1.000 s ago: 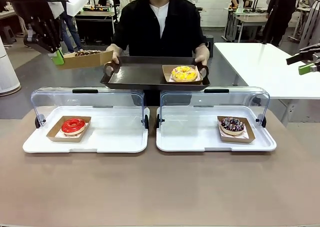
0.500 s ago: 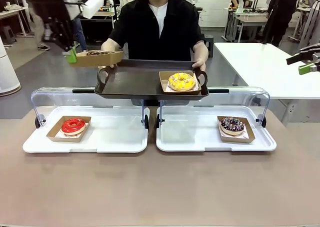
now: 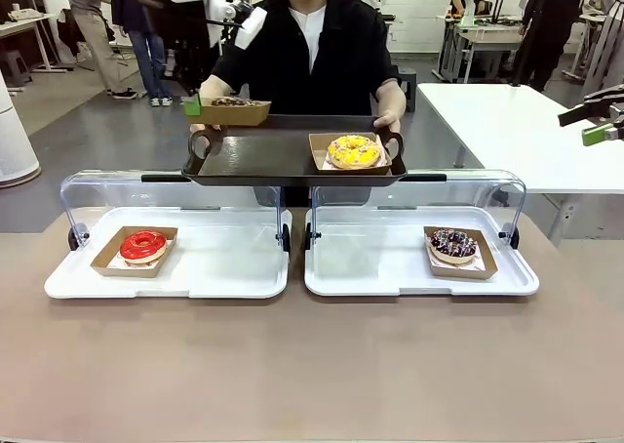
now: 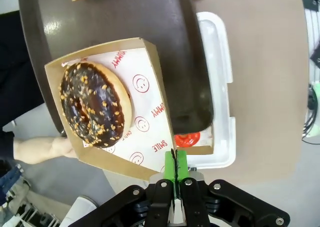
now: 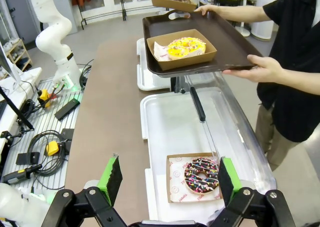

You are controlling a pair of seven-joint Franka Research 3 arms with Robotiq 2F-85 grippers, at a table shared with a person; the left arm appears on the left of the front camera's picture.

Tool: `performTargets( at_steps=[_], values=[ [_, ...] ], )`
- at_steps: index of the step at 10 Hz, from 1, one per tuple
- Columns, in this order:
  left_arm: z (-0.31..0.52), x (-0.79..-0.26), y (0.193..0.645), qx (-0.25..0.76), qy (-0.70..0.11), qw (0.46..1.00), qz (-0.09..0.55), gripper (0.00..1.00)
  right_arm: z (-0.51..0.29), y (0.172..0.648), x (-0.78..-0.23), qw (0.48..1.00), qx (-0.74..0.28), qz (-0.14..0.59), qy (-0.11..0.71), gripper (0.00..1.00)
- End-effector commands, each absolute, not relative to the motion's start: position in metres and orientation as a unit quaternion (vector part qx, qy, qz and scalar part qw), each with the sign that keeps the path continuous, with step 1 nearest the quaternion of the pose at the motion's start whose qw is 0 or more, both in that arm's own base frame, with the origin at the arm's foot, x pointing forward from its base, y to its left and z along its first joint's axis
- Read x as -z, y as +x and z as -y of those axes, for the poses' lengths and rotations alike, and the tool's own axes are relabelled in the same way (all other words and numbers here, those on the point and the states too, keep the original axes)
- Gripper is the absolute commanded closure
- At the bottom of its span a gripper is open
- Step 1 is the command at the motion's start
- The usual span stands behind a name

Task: Provide the desired donut to the person.
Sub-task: Place the picked Paper togo box onto the Handle tray extended by the person.

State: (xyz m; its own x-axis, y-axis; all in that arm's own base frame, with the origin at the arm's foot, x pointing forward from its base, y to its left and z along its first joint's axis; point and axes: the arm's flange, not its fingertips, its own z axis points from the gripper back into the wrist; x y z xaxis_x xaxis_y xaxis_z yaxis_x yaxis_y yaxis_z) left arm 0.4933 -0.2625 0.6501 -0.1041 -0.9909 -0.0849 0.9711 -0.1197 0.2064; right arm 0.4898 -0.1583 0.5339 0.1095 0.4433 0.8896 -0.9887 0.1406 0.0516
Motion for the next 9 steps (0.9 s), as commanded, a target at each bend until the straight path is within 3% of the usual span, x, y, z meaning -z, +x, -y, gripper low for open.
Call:
performTargets(
  at_steps=[1,8,9],
  values=[
    [0.277,-0.652,0.513,0.731,0.109,0.673,0.033,0.99,0.157,0.49,-0.535,0.651,-0.547,0.384,0.36,0.0],
    [0.291,-0.61,0.552,0.745,0.037,0.666,0.015,0.99,0.157,0.49,-0.535,0.651,-0.547,0.384,0.36,0.0],
    [0.292,-0.608,0.553,0.746,0.037,0.665,0.016,0.86,0.157,0.49,-0.535,0.651,-0.547,0.384,0.36,0.0]
  ],
)
